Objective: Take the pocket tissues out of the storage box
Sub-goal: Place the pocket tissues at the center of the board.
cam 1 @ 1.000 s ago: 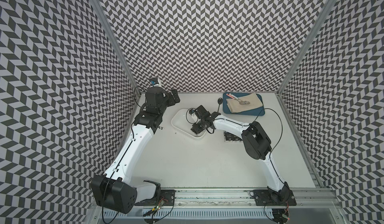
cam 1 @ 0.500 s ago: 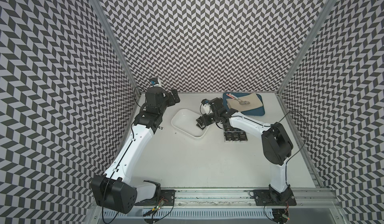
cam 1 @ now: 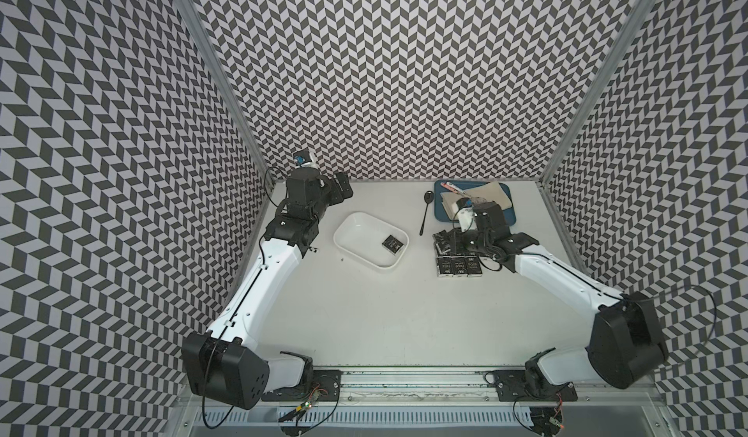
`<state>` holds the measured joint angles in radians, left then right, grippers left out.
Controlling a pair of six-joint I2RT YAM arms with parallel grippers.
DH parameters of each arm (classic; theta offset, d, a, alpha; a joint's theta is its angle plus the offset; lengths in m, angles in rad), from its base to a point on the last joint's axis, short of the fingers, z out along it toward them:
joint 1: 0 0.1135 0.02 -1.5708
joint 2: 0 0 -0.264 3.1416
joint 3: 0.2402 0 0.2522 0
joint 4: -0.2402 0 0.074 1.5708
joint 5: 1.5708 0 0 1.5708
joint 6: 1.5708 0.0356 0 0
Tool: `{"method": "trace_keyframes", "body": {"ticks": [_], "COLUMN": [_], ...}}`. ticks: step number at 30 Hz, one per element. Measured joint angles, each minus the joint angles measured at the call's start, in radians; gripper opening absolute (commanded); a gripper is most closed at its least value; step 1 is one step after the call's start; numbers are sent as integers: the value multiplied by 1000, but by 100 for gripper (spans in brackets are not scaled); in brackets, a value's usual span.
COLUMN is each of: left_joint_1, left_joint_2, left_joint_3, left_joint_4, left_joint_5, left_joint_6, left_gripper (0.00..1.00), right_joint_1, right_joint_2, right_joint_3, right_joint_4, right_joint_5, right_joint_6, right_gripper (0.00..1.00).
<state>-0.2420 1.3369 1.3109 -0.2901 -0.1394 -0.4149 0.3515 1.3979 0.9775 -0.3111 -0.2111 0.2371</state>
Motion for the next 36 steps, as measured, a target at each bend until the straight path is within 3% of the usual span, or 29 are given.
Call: {"method": "trace_keyframes", "body": {"ticks": [4,11,36], "left_joint_1": [-10,-58,-111], "left_joint_2": [43,80,88], "left_joint_3": [24,50,93], "left_joint_4": [8,11,4], "left_joint_5": [13,5,-18], "left_joint_6": [-3,0,3], "left_gripper": [99,99,99], "right_joint_1": [-155,-328,-361], "right_joint_2": [-64,-93,-42], "right_joint_3": [-108,-273,-407], "right_joint_4": [6,39,190], "right_joint_5": [18,12,-3], "right_joint_6": [19,64,108], "right_gripper": [8,8,12]}}
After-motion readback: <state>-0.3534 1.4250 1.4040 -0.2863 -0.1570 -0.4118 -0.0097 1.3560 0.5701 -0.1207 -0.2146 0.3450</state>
